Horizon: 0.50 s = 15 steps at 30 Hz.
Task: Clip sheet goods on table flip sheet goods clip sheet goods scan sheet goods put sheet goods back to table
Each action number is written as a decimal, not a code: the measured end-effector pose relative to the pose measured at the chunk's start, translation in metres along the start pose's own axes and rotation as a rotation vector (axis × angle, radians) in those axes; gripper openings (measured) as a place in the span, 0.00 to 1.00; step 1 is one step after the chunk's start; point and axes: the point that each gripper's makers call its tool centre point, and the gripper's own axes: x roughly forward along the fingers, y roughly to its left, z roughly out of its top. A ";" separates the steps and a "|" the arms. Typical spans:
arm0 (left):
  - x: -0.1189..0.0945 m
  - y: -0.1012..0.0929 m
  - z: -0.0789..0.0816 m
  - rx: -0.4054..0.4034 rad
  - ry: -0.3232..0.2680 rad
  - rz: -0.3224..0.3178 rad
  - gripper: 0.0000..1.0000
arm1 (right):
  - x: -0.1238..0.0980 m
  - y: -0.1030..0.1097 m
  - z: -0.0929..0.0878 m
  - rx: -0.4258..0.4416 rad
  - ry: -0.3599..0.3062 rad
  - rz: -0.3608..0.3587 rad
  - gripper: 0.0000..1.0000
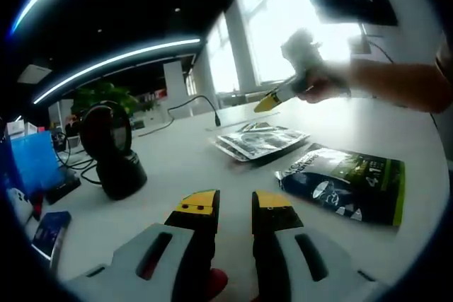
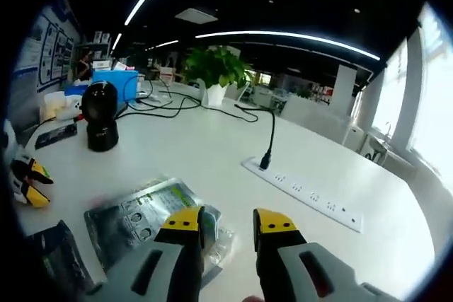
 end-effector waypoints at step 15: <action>0.000 0.000 0.000 0.004 0.003 0.000 0.11 | -0.024 -0.004 0.004 0.094 -0.048 0.040 0.15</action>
